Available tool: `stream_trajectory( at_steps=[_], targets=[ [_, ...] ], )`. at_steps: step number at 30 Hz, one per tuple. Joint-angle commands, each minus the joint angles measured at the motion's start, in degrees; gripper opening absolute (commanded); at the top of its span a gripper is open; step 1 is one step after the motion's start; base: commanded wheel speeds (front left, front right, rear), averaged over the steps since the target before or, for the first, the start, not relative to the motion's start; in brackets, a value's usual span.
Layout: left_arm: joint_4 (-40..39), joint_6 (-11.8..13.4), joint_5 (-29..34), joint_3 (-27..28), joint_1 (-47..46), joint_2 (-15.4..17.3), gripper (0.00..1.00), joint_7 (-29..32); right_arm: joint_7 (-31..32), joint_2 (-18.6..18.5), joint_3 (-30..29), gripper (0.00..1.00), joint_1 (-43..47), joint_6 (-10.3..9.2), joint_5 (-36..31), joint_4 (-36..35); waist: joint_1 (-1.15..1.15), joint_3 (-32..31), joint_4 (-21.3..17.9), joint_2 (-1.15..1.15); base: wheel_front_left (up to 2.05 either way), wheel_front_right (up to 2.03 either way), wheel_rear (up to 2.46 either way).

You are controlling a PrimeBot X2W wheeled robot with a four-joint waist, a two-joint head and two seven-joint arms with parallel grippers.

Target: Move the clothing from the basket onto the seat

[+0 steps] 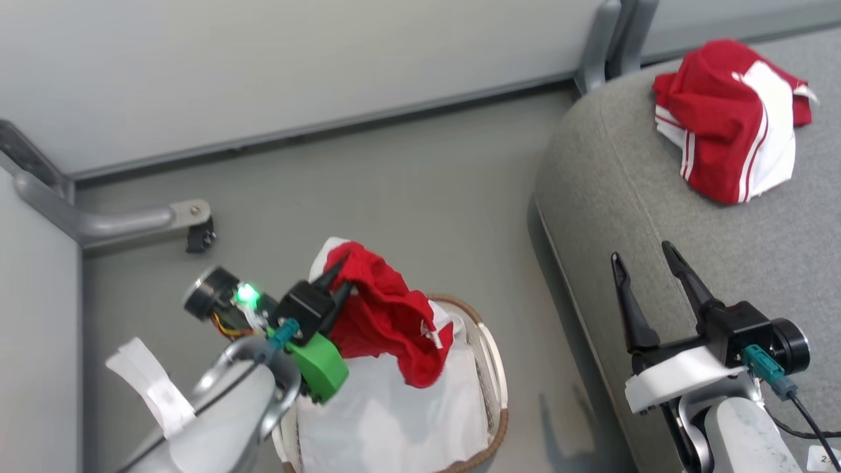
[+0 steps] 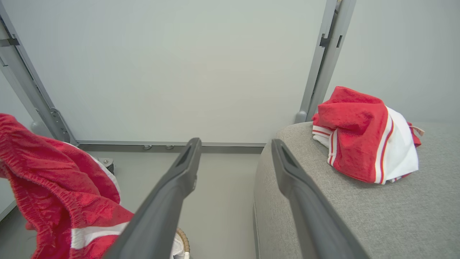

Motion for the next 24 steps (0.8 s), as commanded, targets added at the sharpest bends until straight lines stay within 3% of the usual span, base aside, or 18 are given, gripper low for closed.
stream_trajectory(
  at_steps=[1,12,24],
  targets=[
    [-1.22,-0.25,0.88,-0.07,-1.82,1.08,0.0,-0.06,-0.12,-0.23,0.14,1.0,1.33,-0.08,-0.41,0.19,0.01,-5.81,2.66,0.0,0.0,0.0,0.0],
    [-6.71,-0.44,0.6,-3.47,-15.33,4.28,0.0,1.11,-0.12,-0.22,1.99,1.0,3.13,-0.08,-0.03,0.57,0.01,-8.86,4.57,0.0,0.0,0.0,0.0],
    [-8.82,-0.39,-0.94,-6.19,-26.81,2.97,0.0,2.17,-0.12,-0.22,6.53,1.0,1.09,-0.08,-1.14,2.16,0.01,-9.32,4.62,0.0,0.0,0.0,0.0]
  ],
)
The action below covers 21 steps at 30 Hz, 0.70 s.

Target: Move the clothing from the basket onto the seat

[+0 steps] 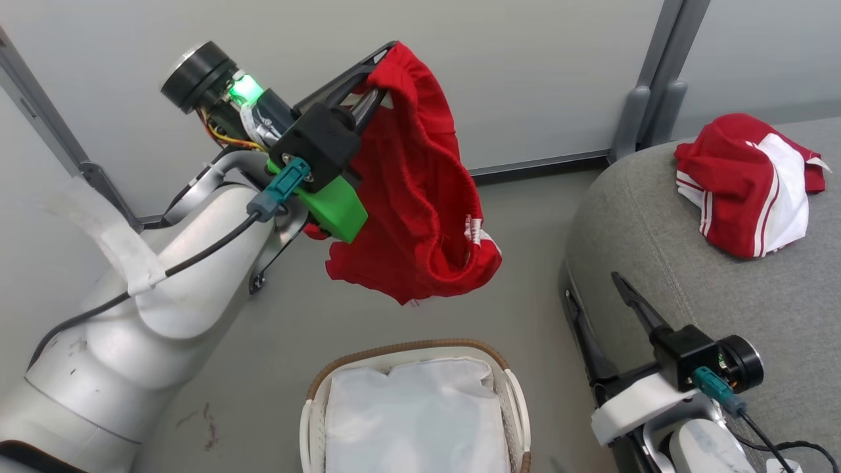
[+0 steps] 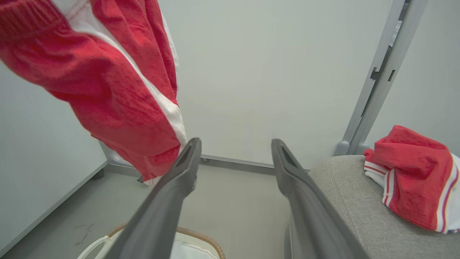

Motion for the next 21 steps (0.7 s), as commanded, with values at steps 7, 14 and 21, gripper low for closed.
stream_trajectory(
  at_steps=[7,14,21],
  targets=[
    [-0.51,0.05,-0.74,-1.17,-3.64,-1.56,0.0,-0.11,-0.12,-0.18,5.88,1.0,-3.76,-0.08,-2.86,3.76,0.01,-0.12,0.14,0.0,0.0,0.0,0.0],
    [-0.57,0.04,-1.33,-2.2,-3.9,-2.76,0.0,-0.49,-0.12,-0.22,12.63,1.0,-9.14,-0.08,-4.34,7.49,0.01,-0.2,0.74,0.0,0.0,0.0,0.0],
    [-0.97,0.05,-1.82,-3.25,-3.45,-3.55,0.0,-0.78,-0.12,-0.22,18.37,1.0,-14.36,-0.08,-3.27,10.25,0.01,-0.16,1.3,0.0,0.0,0.0,0.0]
  ],
)
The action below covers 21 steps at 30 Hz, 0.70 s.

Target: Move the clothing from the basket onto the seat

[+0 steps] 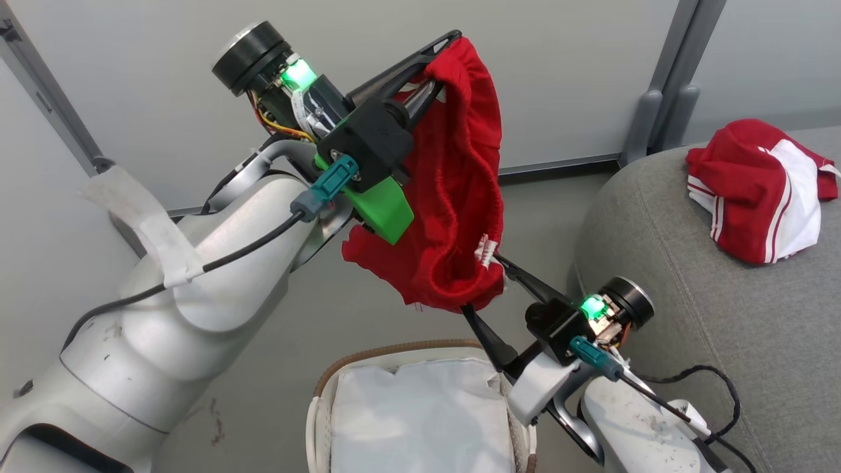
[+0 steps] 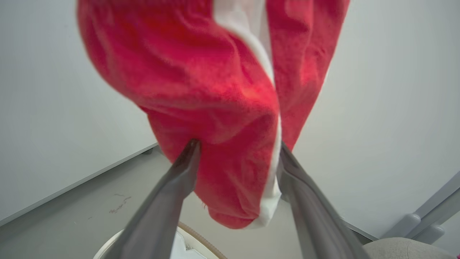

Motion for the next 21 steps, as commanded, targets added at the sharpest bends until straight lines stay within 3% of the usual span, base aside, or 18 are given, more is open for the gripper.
stream_trajectory(
  at_steps=[1,2,3,4,5,6,7,21],
  targets=[
    [-0.11,0.06,-0.68,-0.13,-0.14,-0.22,0.0,-0.25,-0.12,-0.24,0.58,1.0,-1.31,-0.08,0.77,0.48,0.0,0.05,0.09,0.0,0.0,0.0,0.0],
    [-0.11,0.06,-0.78,-0.19,-0.14,-0.29,0.0,-0.28,-0.12,-0.24,1.06,1.0,-1.86,-0.08,0.97,0.74,0.0,0.06,0.12,0.0,0.0,0.0,0.0],
    [-0.06,0.06,-0.93,-0.21,-0.09,-0.39,0.0,-0.37,-0.12,-0.24,1.59,0.79,-2.53,-0.08,1.34,1.12,0.0,0.07,0.14,0.0,0.0,0.0,0.0],
    [-0.03,0.07,-1.02,-0.24,0.0,-0.47,0.0,-0.45,-0.12,-0.23,2.01,0.47,-3.04,-0.08,1.63,1.44,0.0,0.04,0.15,0.0,0.0,0.0,0.0],
    [0.02,0.14,-1.15,-0.26,0.18,-0.56,0.0,-0.55,-0.12,-0.22,2.67,0.23,-3.62,-0.08,1.88,2.01,0.0,-0.01,0.16,0.0,0.0,0.0,0.0],
    [0.07,0.24,-1.29,-0.25,0.41,-0.61,0.0,-0.59,-0.12,-0.22,3.21,0.05,-4.08,-0.08,2.13,2.42,0.0,-0.06,0.17,0.0,0.0,0.0,0.0],
    [0.1,0.38,-1.39,-0.21,0.72,-0.62,0.0,-0.66,-0.12,-0.24,3.58,0.0,-4.64,-0.08,2.64,2.75,0.0,-0.11,0.18,0.0,0.0,0.0,0.0],
    [1.14,2.26,-4.62,1.56,6.5,0.35,0.0,-1.5,-0.12,-0.23,1.47,0.0,-2.91,-0.08,4.78,-0.76,0.0,-0.56,-0.53,0.0,0.0,0.0,0.0]
  ],
)
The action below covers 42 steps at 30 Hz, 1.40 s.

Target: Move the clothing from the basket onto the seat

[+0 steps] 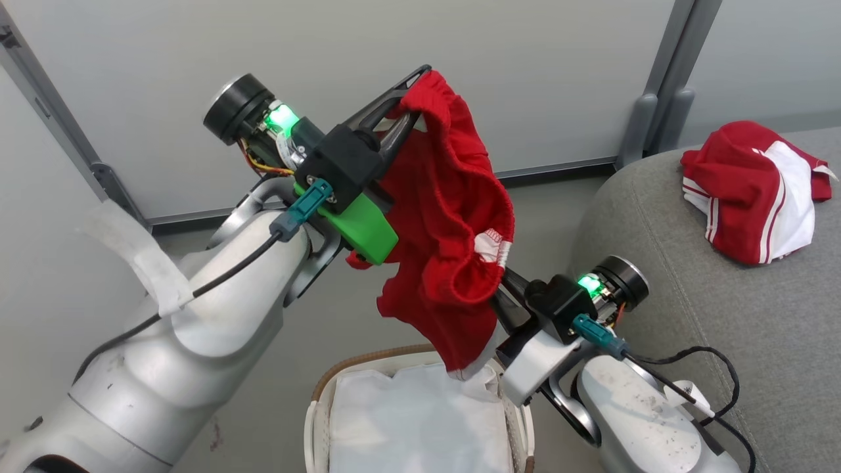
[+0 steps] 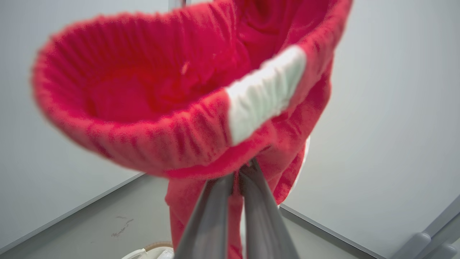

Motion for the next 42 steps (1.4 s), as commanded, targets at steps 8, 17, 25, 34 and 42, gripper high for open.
stream_trajectory(
  at_steps=[8,17,25,34,42],
  targets=[
    [-1.05,2.18,-2.95,3.45,9.72,-1.03,1.0,-0.46,-0.12,-0.21,-4.51,0.0,2.66,-0.08,-0.27,-4.74,0.0,-0.08,-0.83,0.0,0.0,0.0,0.0],
    [-3.64,2.67,-1.26,8.61,23.0,-4.22,1.0,-0.49,-0.12,-0.21,-9.52,0.0,3.84,-0.08,-1.97,-8.01,0.0,0.23,-1.23,0.0,0.0,0.0,0.0],
    [-3.07,0.61,0.46,11.76,32.29,-7.9,1.0,-0.44,-0.12,-0.2,-12.97,0.0,5.24,-0.08,-3.5,-9.4,0.0,0.63,-1.22,0.0,0.0,0.0,0.0],
    [-1.38,-1.05,2.72,14.08,37.88,-10.29,1.0,-0.44,-0.12,-0.21,-15.16,0.0,5.61,-0.08,-4.42,-9.99,0.0,1.79,-2.09,0.0,0.0,0.0,0.0],
    [-1.95,-1.55,3.84,16.89,39.85,-11.82,1.0,-0.43,-0.12,-0.2,-17.54,0.0,3.71,-0.08,-5.54,-11.24,0.0,3.92,-5.19,0.0,0.0,0.0,0.0]
  ],
)
